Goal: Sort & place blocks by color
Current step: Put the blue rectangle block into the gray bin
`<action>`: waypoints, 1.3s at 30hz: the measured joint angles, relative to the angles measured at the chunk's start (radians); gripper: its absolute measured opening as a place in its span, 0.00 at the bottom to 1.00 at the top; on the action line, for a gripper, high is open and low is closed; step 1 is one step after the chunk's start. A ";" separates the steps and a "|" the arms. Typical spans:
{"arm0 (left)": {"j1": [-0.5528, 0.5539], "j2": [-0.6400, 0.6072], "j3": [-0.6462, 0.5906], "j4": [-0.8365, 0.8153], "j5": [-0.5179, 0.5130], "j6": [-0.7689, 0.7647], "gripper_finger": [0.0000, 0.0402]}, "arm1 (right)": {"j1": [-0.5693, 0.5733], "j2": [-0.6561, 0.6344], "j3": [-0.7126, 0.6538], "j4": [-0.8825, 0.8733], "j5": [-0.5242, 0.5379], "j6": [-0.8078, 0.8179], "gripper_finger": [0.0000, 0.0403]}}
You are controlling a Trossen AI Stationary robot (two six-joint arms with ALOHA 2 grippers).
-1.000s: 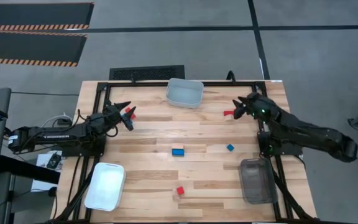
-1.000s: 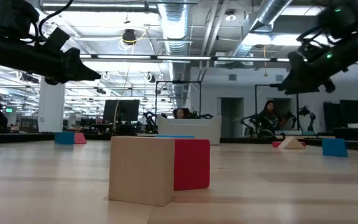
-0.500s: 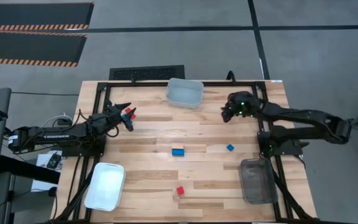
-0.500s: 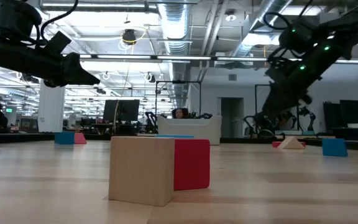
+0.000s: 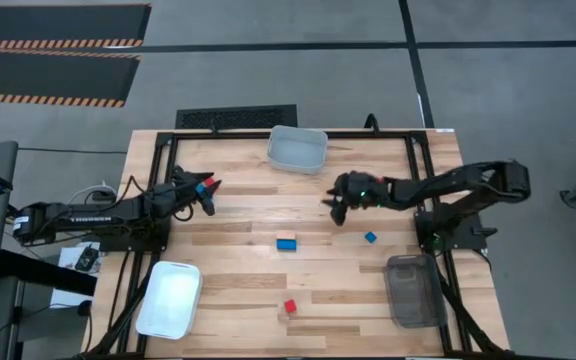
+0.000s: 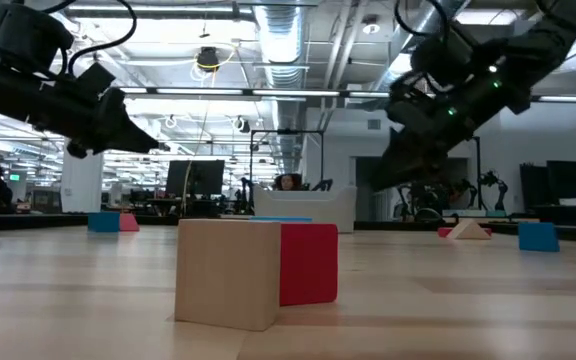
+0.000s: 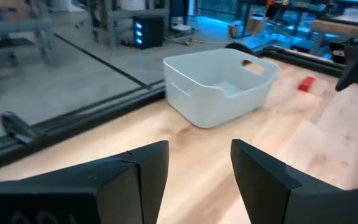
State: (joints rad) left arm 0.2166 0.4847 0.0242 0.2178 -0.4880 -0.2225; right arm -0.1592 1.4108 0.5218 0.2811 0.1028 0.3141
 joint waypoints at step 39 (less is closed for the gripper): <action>-0.145 0.000 -0.013 0.019 -0.076 -0.008 0.41 | 0.187 0.207 0.315 -0.157 0.170 -0.140 0.49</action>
State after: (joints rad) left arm 0.0719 0.4843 0.0113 0.2371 -0.5640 -0.2302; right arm 0.0282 1.6175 0.8368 0.1244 0.2731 0.1746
